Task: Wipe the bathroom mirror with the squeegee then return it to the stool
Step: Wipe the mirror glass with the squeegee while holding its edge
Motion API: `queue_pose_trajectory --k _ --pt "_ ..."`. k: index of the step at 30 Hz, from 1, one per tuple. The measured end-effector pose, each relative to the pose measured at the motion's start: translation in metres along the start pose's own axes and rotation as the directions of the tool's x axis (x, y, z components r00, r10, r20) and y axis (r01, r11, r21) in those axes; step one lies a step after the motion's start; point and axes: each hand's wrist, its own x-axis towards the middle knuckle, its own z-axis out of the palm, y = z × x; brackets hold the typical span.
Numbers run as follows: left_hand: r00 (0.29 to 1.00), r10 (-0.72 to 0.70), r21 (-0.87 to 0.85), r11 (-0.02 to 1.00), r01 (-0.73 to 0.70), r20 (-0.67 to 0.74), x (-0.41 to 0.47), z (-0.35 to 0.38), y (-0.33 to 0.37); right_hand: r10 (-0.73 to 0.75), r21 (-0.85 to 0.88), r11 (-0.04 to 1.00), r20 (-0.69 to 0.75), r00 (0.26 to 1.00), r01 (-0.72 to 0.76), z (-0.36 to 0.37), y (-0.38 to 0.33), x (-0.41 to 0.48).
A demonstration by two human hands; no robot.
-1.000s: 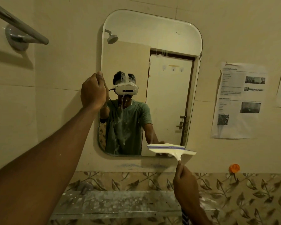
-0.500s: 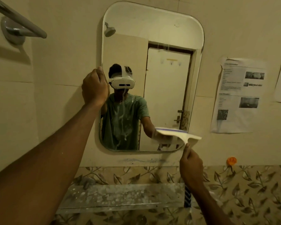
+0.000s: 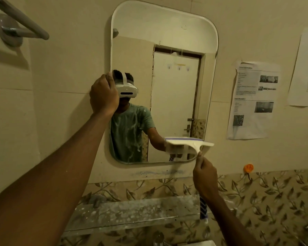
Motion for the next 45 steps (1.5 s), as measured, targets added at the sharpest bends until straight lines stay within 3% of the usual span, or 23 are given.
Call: queue_pose_trajectory --k 17,21,27,31,33,37,41,45 --pt "0.996 -0.078 -0.004 0.997 0.078 -0.04 -0.003 0.001 0.006 0.095 -0.097 0.991 0.075 0.993 -0.088 0.011 0.047 -0.044" --pt "0.998 -0.057 0.026 0.998 0.057 -0.028 -0.004 -0.002 0.008 0.115 -0.03 0.993 0.028 0.993 -0.114 0.006 0.037 -0.038" --pt "0.994 -0.086 0.036 0.996 0.084 0.062 0.006 -0.012 0.006 0.005 0.136 0.991 -0.024 1.0 -0.001 -0.013 -0.032 0.026" --pt "0.977 -0.117 0.176 0.981 0.086 0.179 0.027 -0.029 0.013 -0.106 0.188 0.975 -0.068 0.992 0.117 -0.028 -0.092 0.078" --pt "0.983 -0.097 0.2 0.978 0.065 0.156 0.036 -0.034 0.016 -0.161 0.196 0.965 -0.09 0.983 0.176 -0.037 -0.12 0.103" --pt "0.993 -0.116 0.059 0.991 0.116 -0.006 0.056 -0.04 0.034 -0.19 0.237 0.946 -0.146 0.971 0.221 -0.06 -0.172 0.15" --pt "0.997 -0.066 -0.077 0.995 0.068 0.032 0.083 -0.034 0.055 -0.268 0.156 0.94 -0.204 0.942 0.302 -0.08 -0.225 0.187" --pt "0.98 -0.149 -0.072 0.985 0.159 0.131 0.098 -0.025 0.062 -0.241 0.111 0.959 -0.176 0.954 0.263 -0.089 -0.264 0.215"
